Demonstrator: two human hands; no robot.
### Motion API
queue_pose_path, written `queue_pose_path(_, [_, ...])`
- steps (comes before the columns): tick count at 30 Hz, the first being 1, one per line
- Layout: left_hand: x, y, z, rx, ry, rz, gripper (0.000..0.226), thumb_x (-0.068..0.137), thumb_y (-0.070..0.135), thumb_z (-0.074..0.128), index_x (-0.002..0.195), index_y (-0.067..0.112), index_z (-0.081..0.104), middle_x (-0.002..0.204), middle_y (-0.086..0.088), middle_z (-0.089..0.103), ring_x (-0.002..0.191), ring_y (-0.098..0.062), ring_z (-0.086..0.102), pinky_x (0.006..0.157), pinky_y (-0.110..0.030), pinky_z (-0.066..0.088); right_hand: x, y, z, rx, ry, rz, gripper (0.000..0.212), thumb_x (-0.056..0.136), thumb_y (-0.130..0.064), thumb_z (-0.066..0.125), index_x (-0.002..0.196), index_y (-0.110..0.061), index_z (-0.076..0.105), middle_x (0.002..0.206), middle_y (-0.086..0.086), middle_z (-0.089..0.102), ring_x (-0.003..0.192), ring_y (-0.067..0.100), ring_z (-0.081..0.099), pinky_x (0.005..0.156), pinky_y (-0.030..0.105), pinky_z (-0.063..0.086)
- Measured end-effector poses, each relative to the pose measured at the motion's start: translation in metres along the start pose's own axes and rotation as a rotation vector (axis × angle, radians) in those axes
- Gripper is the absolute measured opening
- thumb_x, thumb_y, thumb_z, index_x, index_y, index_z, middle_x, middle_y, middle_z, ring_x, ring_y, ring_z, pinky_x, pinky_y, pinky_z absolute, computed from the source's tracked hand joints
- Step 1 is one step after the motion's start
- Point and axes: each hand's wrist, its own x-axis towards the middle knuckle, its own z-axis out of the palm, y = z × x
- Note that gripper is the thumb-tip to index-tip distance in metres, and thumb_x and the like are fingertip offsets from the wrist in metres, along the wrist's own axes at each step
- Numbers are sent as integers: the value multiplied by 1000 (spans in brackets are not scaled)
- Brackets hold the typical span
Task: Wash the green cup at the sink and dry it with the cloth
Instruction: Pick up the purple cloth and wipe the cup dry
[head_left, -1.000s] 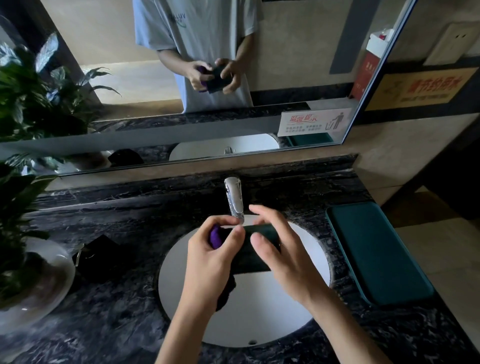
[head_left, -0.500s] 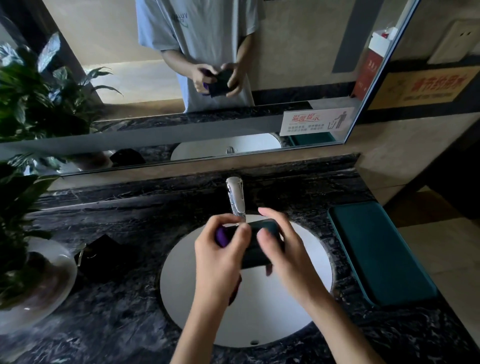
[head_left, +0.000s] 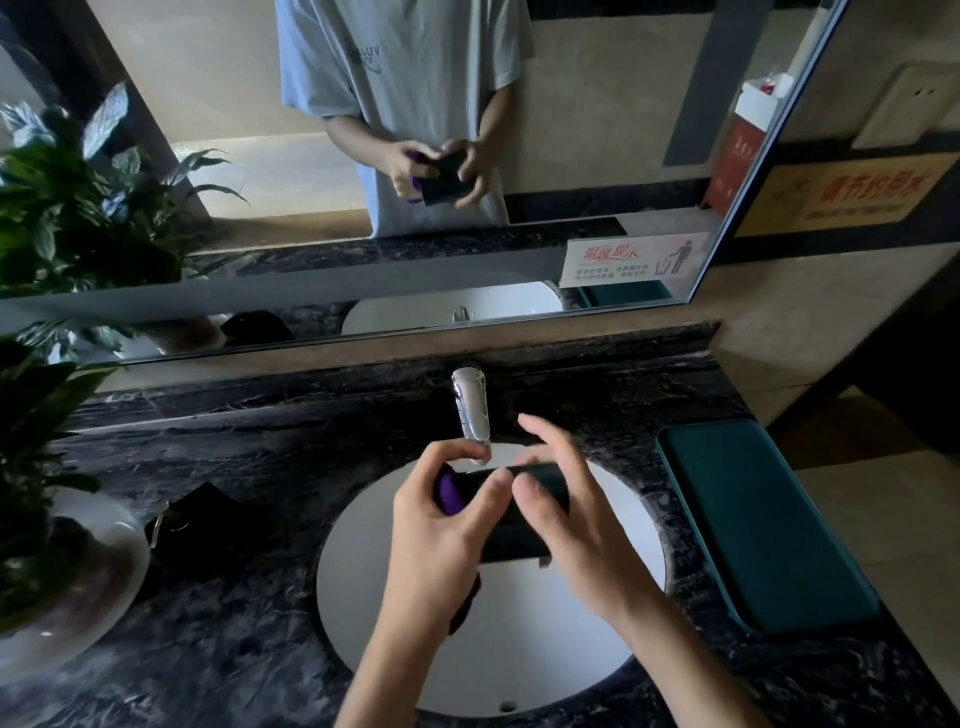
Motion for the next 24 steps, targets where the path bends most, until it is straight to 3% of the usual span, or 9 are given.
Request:
queue_pose_path(1, [2, -1, -2, -28, -28, -74, 23, 80, 44, 76, 99, 30, 72, 60, -6, 38, 43, -16, 34, 47, -31, 34, -2, 4, 1, -125, 21, -144, 46, 96, -51, 49, 136, -31, 55, 112, -21, 64, 107, 8, 66, 83, 17, 51])
queue_pose_path(3, [0, 0, -4, 10, -70, -37, 27, 80, 45, 76, 103, 32, 72, 59, 5, 36, 46, -7, 33, 48, -27, 32, -5, 10, 7, -192, 109, -259, 29, 98, -41, 47, 112, -22, 63, 99, -9, 66, 96, 11, 65, 81, 20, 48])
queue_pose_path(6, [-12, 5, 0, 151, -123, 147, 40, 77, 41, 76, 115, 31, 68, 67, 14, 66, 57, 3, 59, 59, -8, 44, 4, 3, 12, 94, 206, 104, 39, 85, -48, 46, 79, -11, 58, 68, 5, 55, 58, 19, 51, 50, 27, 40])
queue_pose_path(10, [-24, -7, 2, 295, -147, 230, 46, 78, 40, 73, 123, 40, 65, 95, 19, 77, 70, -6, 74, 68, -13, 55, 9, 2, 3, 229, -71, 613, 40, 96, -42, 43, 88, -9, 65, 70, 10, 53, 45, 16, 45, 43, 23, 30])
queue_pose_path(13, [-21, -3, 0, 93, -45, 86, 27, 76, 41, 74, 104, 38, 75, 78, 15, 78, 58, -2, 70, 56, -12, 53, -1, 2, 4, 173, -25, 330, 42, 92, -60, 48, 106, -26, 65, 82, -6, 67, 63, 14, 66, 46, 31, 48])
queue_pose_path(15, [-14, -3, -5, -24, 17, -43, 28, 72, 46, 75, 98, 36, 78, 66, 9, 71, 46, -4, 57, 41, -19, 47, -14, 12, 7, 19, -24, 59, 40, 91, -61, 52, 124, -38, 58, 104, -16, 71, 97, 9, 71, 78, 27, 56])
queue_pose_path(17, [-10, -2, -9, -77, 17, -105, 30, 70, 49, 75, 94, 32, 78, 67, 6, 70, 47, -9, 55, 35, -26, 43, -22, 21, 9, -145, 14, -113, 43, 94, -55, 54, 131, -34, 53, 114, -10, 68, 109, 16, 66, 89, 24, 51])
queue_pose_path(21, [-21, 5, 3, 13, -49, 33, 29, 71, 40, 76, 99, 33, 73, 65, 11, 70, 49, 0, 56, 49, -16, 48, -20, 17, 18, 28, 199, -41, 29, 92, -51, 47, 97, -26, 61, 75, -8, 64, 64, 10, 58, 56, 23, 44])
queue_pose_path(24, [-29, 0, 8, 311, -151, 276, 38, 74, 34, 76, 111, 37, 66, 73, 17, 76, 61, 1, 71, 61, -14, 55, -13, 6, 10, 337, 87, 439, 49, 94, -53, 42, 75, -15, 67, 59, 5, 53, 42, 17, 42, 39, 22, 29])
